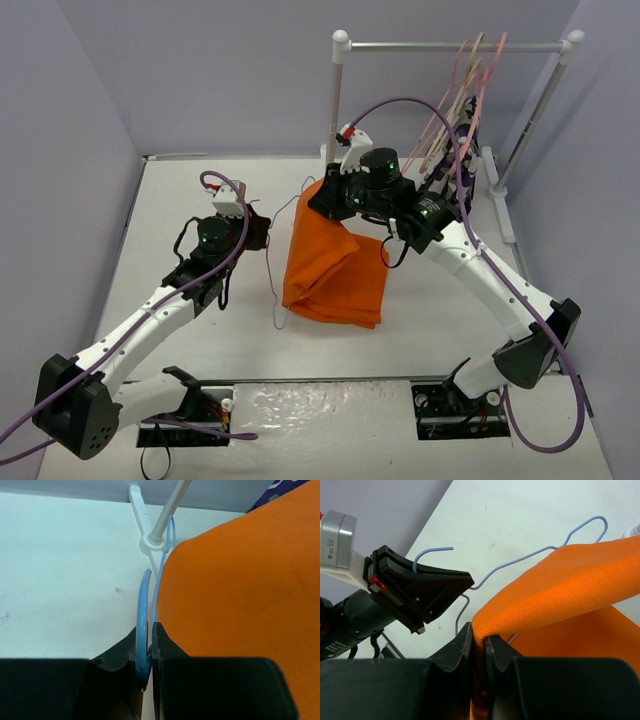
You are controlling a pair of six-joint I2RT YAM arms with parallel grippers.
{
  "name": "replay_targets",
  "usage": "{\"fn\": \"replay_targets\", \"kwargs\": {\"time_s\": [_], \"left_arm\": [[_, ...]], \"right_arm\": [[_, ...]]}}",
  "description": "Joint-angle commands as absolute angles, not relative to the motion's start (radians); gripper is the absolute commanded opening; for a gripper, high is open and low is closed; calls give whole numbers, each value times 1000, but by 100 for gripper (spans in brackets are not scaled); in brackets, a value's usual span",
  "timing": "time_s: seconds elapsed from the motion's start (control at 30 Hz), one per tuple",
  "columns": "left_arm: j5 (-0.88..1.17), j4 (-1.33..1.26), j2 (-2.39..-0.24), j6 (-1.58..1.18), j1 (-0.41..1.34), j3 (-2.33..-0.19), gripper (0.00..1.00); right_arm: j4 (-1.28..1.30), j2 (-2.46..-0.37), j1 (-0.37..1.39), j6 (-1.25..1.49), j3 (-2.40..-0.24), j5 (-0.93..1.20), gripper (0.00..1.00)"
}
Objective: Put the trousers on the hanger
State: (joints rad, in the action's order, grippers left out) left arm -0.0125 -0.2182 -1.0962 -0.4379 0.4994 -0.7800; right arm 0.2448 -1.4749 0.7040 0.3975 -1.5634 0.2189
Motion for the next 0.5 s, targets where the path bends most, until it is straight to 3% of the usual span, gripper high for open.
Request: {"fn": "replay_targets", "kwargs": {"time_s": [0.0,0.47], "left_arm": [[-105,-167,-1123,-454,499,-871,0],[-48,8,-1254,-451,497,-1049,0]], "right_arm": [[79,-1380,707,368,-1572,198,0],[54,-1454,710,347,-1600,238,0]]}}
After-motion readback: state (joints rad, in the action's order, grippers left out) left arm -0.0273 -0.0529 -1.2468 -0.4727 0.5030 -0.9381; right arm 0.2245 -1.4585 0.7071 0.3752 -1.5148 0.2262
